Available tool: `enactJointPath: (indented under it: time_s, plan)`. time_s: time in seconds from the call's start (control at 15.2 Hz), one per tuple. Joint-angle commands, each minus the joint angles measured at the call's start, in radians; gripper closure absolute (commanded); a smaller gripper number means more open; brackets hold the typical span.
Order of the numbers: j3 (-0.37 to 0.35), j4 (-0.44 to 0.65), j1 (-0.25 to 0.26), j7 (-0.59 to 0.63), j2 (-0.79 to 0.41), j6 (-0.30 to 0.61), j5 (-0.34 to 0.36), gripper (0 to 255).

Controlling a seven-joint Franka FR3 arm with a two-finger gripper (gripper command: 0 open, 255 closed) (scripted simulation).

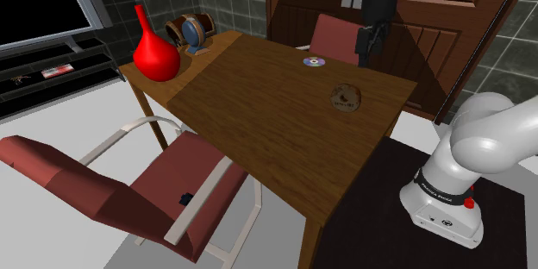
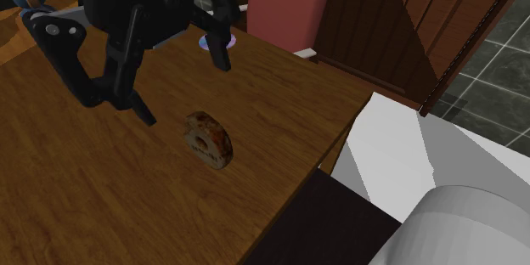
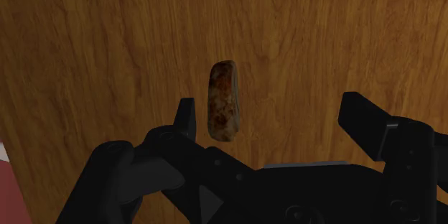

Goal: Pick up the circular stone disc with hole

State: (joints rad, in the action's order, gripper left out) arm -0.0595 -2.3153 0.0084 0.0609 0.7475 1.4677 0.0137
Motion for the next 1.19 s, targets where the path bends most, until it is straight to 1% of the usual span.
enactJointPath:
  time_s: [0.0, 0.26, 0.59, 0.73, 1.12]
  plan:
    - [0.0, 0.0, 0.0, 0.0, 0.0, 0.0, 0.0, 0]
    - [0.06, -0.069, -0.009, -0.054, -0.071, 0.11, -0.013, 0]
    - [0.13, -0.127, -0.018, -0.129, -0.194, 0.249, -0.038, 0]
    - [0.132, -0.14, -0.018, -0.132, -0.2, 0.267, -0.039, 0]
    - [0.134, -0.214, -0.018, -0.138, -0.221, 0.361, -0.039, 0]
